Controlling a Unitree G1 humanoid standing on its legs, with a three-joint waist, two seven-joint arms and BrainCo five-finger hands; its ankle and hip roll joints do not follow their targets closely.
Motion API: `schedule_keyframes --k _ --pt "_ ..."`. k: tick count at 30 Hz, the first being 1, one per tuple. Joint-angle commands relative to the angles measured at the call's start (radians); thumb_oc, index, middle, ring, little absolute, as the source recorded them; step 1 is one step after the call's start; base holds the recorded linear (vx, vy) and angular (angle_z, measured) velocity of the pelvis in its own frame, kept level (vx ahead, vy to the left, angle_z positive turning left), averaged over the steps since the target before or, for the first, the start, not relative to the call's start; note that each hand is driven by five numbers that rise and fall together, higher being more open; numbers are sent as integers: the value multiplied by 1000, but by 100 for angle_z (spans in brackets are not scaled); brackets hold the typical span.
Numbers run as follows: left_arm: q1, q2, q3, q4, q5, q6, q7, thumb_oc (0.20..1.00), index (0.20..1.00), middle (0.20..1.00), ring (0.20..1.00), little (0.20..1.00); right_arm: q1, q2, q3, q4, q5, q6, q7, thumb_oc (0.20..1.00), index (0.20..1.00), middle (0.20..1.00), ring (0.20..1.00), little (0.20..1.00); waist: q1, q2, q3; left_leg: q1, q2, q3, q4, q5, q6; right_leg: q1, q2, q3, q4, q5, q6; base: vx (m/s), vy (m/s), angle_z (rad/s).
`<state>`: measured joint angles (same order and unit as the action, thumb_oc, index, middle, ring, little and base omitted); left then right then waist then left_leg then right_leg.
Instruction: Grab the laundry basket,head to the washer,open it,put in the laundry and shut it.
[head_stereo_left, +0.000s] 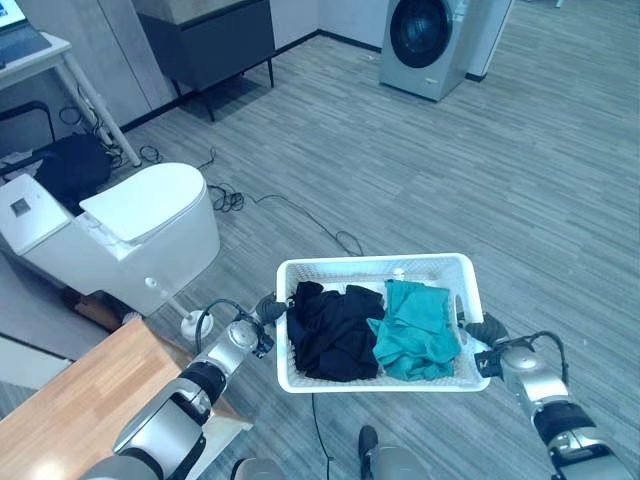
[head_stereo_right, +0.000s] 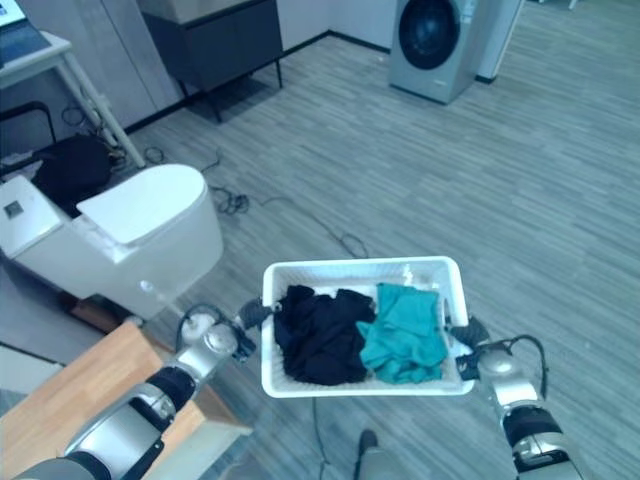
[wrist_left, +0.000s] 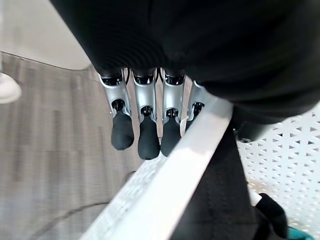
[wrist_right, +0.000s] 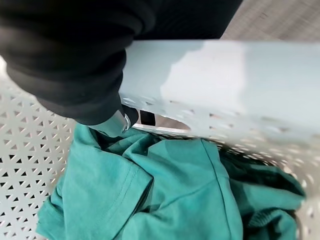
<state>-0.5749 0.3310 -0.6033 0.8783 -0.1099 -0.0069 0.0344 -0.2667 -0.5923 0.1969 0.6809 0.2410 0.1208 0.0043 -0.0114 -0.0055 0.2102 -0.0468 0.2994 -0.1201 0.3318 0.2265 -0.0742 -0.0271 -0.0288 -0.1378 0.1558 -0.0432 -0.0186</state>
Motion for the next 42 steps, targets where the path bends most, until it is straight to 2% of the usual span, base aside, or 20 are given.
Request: schedule_keyframes --k 1,2,3,4,5,6,8,9,12,15,19,21,25,27,29,30,34,36,39,42 --pt "-76 65 53 -10 -15 -5 32 200 200 200 200 200 8 -81 -34 -83 61 -91 23 200 200 200 200 200 -11 -21 -45 -52 2 97 204 -79 -7 82 -41 34 -114 -1 68 61 -257 16" --pt "-72 65 54 -16 -11 -3 30 200 200 200 200 200 7 -80 -29 -90 55 -91 25 200 200 200 200 200 -1 -20 -41 -78 -48 96 253 -111 1 83 -35 44 -110 -4 62 95 -287 -4" --pt "-67 67 47 -16 -10 -3 25 200 200 200 200 200 11 -80 -28 -92 55 -85 28 200 200 200 200 200 13 -29 -37 -140 -147 98 307 -141 4 90 -28 53 -107 -3 56 73 -169 -16" --pt "-67 67 46 -16 -10 -3 26 200 200 200 200 200 11 -79 -28 -92 55 -85 28 200 200 200 200 200 12 -28 -37 -143 -147 96 314 -146 5 90 -28 51 -106 -6 57 131 -192 -18" --pt "-75 68 43 -9 -10 -2 26 200 200 200 200 200 18 -72 -29 -84 59 -81 26 200 200 200 200 200 26 -33 -35 -195 -239 107 308 -178 10 101 -17 64 -104 -2 55 89 -78 -8" --pt "-75 68 43 -9 -10 -2 26 200 200 200 200 200 18 -72 -30 -84 59 -81 26 200 200 200 200 200 25 -32 -34 -196 -239 107 312 -181 11 102 -17 63 -104 -4 56 154 -104 7" --pt "-76 69 38 -2 -9 -6 22 200 200 200 200 200 13 -62 -18 -72 60 -80 28 200 200 200 200 200 42 -26 -33 -215 -324 92 256 -203 13 106 -5 80 -97 -8 58 129 -33 4" --pt "-82 68 35 0 -11 -7 23 200 200 200 200 200 5 -56 -11 -63 61 -82 27 200 200 200 200 200 44 -23 -32 -211 -332 94 224 -207 12 111 -3 80 -95 -14 59 134 -25 -7" --pt "-101 63 18 8 -16 -11 26 200 200 200 200 200 -24 -37 11 -30 67 -85 18 200 200 200 200 200 54 -23 -29 -227 -320 93 163 -207 8 132 -4 80 -83 -37 58 183 -12 -14" --pt "-104 57 21 22 -13 -11 26 200 200 200 200 200 -35 -17 24 -20 59 -86 17 200 200 200 200 200 52 -6 -49 -119 -285 97 -38 -223 28 156 19 85 -78 -65 61 179 17 -13" --pt "-117 49 13 54 -9 -22 30 200 200 200 200 200 -3 3 15 -29 61 -98 21 200 200 200 200 200 35 -16 -69 -59 -279 126 -125 -217 26 160 8 64 -62 -83 65 138 28 -13" --pt "-113 48 17 40 -12 -26 29 200 200 200 200 200 10 1 3 -44 60 -100 21 200 200 200 200 200 32 -22 -63 -89 -282 134 -69 -221 23 157 2 65 -53 -92 62 33 1 6" --pt "-108 46 20 7 -19 -25 29 200 200 200 200 200 19 -20 -21 -80 61 -106 11 200 200 200 200 200 43 -30 -32 -227 -276 97 140 -133 -13 160 7 70 -48 -106 48 87 10 -4" --pt "-120 54 15 -17 -30 -26 33 200 200 200 200 200 6 -28 -29 -91 61 -119 -11 200 200 200 200 200 58 -34 -17 -260 -181 51 -114 -109 -21 190 2 84 -67 -136 68 394 175 -1" --pt "-123 63 17 -36 -42 -27 37 200 200 200 200 200 -19 -26 -15 -78 59 -123 -19 200 200 200 200 200 68 -35 -9 -261 -142 25 -248 -74 -31 220 -2 109 -69 -168 80 416 222 4" --pt "-117 62 22 -58 -42 -35 39 200 200 200 200 200 -30 -26 -4 -76 54 -118 -14 200 200 200 200 200 66 -25 -25 -252 -124 68 -271 -69 -37 257 -18 112 -76 -187 99 630 407 -37" --pt "-71 87 33 -87 -36 -39 36 200 200 200 200 200 -50 27 7 -82 47 -116 -8 200 200 200 200 200 106 -37 -74 -227 -206 116 -160 -132 12 246 -109 158 84 -107 154 561 360 -92" --pt "-52 109 32 -108 -22 -32 39 200 200 200 200 200 -70 51 19 -84 40 -109 -13 200 200 200 200 200 87 -24 -83 -123 -268 160 -172 -208 93 102 -120 171 435 103 176 641 450 -50" --pt "-49 115 35 -103 -12 -27 44 200 200 200 200 200 -79 62 26 -92 31 -111 -9 200 200 200 200 200 71 6 -70 -27 -288 175 -198 -242 133 -1 -147 114 554 139 175 438 290 17" --pt "-42 103 39 -95 -22 -27 39 200 200 200 200 200 -69 52 21 -116 27 -106 -9 200 200 200 200 200 27 31 -50 57 -309 147 -242 -256 127 -125 -109 50 494 62 158 350 81 22"
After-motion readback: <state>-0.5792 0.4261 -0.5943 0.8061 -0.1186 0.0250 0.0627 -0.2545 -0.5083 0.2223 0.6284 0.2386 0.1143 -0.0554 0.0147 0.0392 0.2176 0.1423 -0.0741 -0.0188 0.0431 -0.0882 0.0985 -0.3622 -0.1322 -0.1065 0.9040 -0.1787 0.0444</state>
